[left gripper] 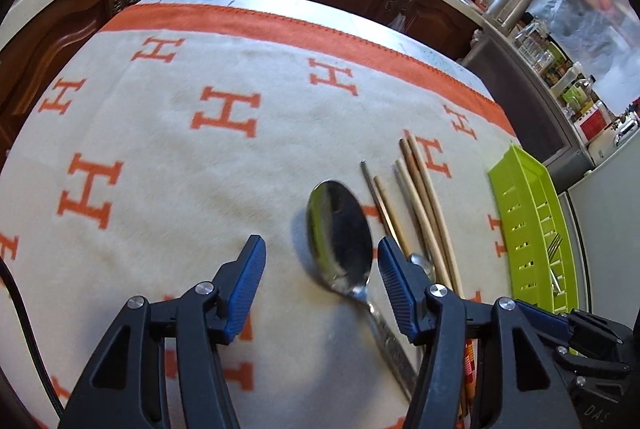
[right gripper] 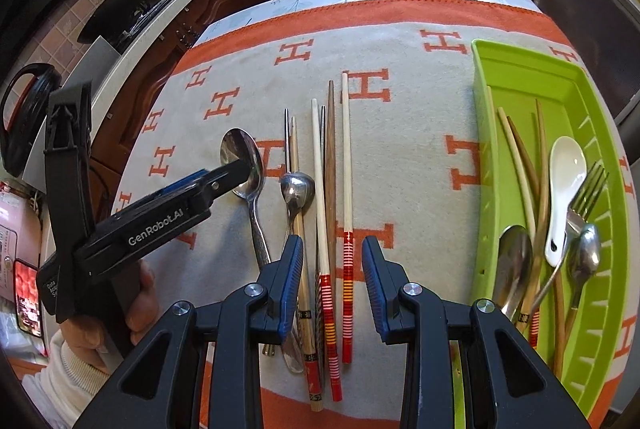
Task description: Organize utensils
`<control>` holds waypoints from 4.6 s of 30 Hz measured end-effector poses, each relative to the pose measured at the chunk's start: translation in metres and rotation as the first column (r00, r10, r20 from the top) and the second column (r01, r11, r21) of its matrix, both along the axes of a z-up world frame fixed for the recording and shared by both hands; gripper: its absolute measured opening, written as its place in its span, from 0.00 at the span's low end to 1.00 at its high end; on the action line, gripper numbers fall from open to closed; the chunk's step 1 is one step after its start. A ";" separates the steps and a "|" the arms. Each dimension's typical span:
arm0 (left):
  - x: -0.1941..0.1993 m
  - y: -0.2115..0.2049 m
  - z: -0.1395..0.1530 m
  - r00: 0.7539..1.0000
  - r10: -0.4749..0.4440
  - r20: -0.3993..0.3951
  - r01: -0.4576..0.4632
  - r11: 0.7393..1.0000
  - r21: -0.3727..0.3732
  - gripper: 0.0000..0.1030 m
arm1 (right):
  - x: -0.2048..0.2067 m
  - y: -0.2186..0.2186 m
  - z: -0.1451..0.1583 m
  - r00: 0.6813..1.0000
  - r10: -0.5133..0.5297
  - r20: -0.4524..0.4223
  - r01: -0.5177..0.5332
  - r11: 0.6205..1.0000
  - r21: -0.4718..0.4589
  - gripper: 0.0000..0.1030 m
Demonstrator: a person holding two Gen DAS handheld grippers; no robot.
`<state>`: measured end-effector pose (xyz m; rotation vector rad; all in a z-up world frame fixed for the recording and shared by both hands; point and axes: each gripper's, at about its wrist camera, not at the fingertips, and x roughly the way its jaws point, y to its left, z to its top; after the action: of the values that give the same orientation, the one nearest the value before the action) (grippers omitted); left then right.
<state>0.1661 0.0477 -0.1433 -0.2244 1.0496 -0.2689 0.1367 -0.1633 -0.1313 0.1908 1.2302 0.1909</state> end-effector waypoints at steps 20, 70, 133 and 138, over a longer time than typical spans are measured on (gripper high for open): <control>0.002 -0.008 -0.013 0.996 -0.046 0.070 0.055 0.989 -0.134 0.02 | 0.009 0.012 -0.014 0.999 0.047 0.007 -0.047 0.999 0.019 0.28; -0.069 0.034 0.058 0.990 -0.084 0.110 0.102 0.980 -0.169 0.01 | -0.015 0.041 0.004 0.985 0.085 0.153 -0.105 0.986 0.127 0.05; -0.055 -0.183 0.120 0.890 -0.425 0.162 0.438 0.897 -0.056 0.02 | -0.106 -0.169 0.070 0.919 -0.118 0.377 0.166 0.981 -0.099 0.02; -0.024 -0.215 0.082 0.901 -0.426 0.076 0.429 0.903 -0.018 0.02 | -0.078 -0.166 0.034 0.947 -0.091 0.308 0.137 0.982 -0.133 0.02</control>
<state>0.1423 -0.1668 -0.0609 -0.0103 1.0176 -0.6895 0.0584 -0.3290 -0.0973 0.0947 0.9221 0.0216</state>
